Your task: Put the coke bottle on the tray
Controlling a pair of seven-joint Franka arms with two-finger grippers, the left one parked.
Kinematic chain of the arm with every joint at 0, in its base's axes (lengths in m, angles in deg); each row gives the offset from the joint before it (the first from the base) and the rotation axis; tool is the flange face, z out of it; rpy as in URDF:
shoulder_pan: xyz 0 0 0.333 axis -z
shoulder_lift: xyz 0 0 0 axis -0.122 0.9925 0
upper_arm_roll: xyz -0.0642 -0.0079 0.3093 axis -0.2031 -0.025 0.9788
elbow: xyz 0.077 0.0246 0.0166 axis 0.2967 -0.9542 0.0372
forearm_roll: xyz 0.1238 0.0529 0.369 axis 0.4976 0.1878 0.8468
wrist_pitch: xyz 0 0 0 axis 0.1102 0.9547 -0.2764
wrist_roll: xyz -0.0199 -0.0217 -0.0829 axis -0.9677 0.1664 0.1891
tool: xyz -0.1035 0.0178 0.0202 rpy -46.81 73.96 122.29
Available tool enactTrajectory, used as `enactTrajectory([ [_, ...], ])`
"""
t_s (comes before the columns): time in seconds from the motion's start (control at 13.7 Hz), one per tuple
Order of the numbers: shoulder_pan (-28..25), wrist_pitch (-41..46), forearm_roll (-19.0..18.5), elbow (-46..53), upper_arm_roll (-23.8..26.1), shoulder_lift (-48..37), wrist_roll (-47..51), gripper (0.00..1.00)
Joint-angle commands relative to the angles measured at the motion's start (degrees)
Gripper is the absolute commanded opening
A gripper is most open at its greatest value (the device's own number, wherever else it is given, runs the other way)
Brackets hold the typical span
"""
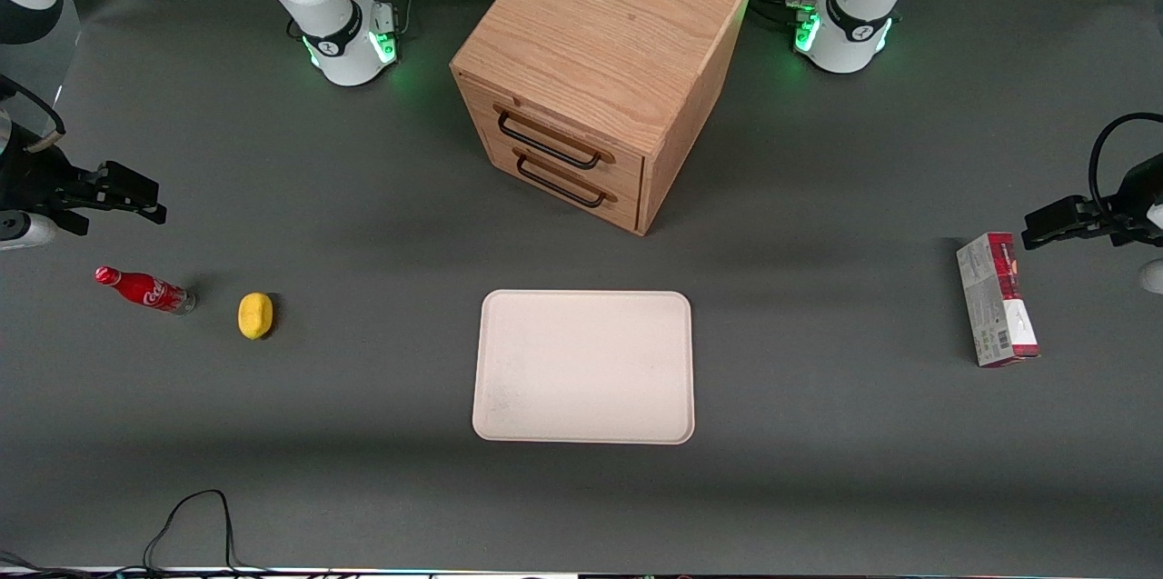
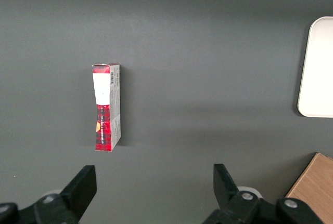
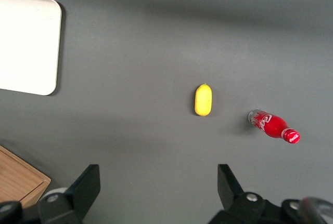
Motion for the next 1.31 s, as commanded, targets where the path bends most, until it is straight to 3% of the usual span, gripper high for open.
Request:
enactTrajectory([
  [0.0,-1.0,0.7,-0.6,-0.1,-0.6,-0.7,1.6,1.00],
  [0.58,0.0,0.7,-0.9,-0.2,-1.5,-0.4,0.5,1.00],
  [1.09,0.5,-3.3,-0.5,0.1,-18.8,3.3,-18.3,1.00],
  [1.24,0.6,-5.4,2.8,0.2,-23.7,4.8,-24.6,1.00],
])
